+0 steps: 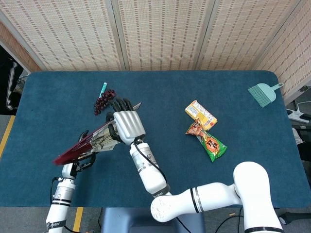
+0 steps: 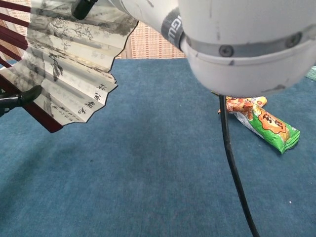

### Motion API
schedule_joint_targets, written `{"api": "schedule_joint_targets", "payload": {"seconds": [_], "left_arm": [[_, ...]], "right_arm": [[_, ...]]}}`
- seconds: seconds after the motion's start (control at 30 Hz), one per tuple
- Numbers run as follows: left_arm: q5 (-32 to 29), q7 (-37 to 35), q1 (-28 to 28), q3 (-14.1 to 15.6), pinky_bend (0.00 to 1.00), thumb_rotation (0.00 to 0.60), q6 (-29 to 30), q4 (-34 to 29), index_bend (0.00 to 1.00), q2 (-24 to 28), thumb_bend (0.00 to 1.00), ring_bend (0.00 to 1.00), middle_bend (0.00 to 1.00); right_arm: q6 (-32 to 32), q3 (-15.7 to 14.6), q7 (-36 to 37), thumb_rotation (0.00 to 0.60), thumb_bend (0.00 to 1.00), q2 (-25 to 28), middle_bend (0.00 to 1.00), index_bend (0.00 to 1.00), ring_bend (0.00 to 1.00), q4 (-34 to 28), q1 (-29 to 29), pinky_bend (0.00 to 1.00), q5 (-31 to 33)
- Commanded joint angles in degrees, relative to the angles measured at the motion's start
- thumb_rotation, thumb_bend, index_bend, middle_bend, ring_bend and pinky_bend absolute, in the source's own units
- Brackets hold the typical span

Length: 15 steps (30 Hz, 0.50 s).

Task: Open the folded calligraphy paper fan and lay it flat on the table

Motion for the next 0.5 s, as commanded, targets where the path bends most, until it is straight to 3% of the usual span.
{"api": "schedule_joint_targets", "payload": {"seconds": [0.03,0.2,0.5], "left_arm": [[0.4,0.6,0.4,-0.6,0.07,0.600,1.2,0.7,0.78,-0.7,0.73,0.00,0.10],[0.4,2.3,0.0,-1.4,0.09,0.600,1.3,2.2,0.79,-1.5,0.74,0.00,0.13],[0.4,6.8,-1.9,-4.7,0.09,0.600,2.8,12.0,0.79,-3.3,0.74,0.00,0.15]], "right_arm": [[0.1,-0.1,0.4,0.600,0.56,0.3,0.11,0.77,0.00,-0.2,-0.3,0.00,0.0],[0.1,-0.2,1.2,0.600,0.56,2.0,0.11,0.77,0.00,-1.4,-1.4,0.00,-0.1],[-1.1,-2.2,2.8,0.600,0.56,9.8,0.11,0.76,0.00,-7.9,-6.6,0.00,-2.0]]}}
